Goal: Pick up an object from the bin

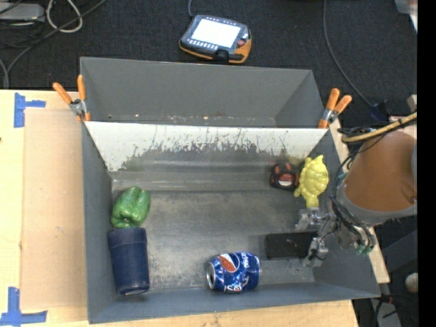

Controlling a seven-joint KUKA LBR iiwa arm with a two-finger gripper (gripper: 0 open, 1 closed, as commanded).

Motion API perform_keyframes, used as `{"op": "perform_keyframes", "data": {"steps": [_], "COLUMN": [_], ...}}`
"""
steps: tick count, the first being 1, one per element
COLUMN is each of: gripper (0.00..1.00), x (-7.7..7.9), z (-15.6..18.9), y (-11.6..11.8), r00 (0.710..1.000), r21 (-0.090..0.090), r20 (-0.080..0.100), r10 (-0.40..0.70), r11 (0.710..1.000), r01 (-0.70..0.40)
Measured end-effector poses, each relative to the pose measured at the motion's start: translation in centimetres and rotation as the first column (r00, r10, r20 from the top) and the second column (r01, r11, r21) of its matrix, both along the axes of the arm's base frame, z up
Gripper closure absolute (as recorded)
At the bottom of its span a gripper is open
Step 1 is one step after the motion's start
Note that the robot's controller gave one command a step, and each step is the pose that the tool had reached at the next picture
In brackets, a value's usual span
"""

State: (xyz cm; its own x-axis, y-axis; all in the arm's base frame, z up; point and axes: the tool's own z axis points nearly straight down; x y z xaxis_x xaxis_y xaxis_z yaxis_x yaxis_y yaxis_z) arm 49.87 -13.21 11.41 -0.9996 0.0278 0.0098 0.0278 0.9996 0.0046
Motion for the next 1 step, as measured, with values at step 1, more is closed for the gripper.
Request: {"op": "perform_keyframes", "data": {"steps": [1], "gripper": [1.0], "x": [-0.13], "z": [2.71], "y": [0.09], "r00": [1.0], "r21": [0.002], "r20": [-0.006], "r10": [0.002], "r11": [1.0], "r01": [-0.002]}}
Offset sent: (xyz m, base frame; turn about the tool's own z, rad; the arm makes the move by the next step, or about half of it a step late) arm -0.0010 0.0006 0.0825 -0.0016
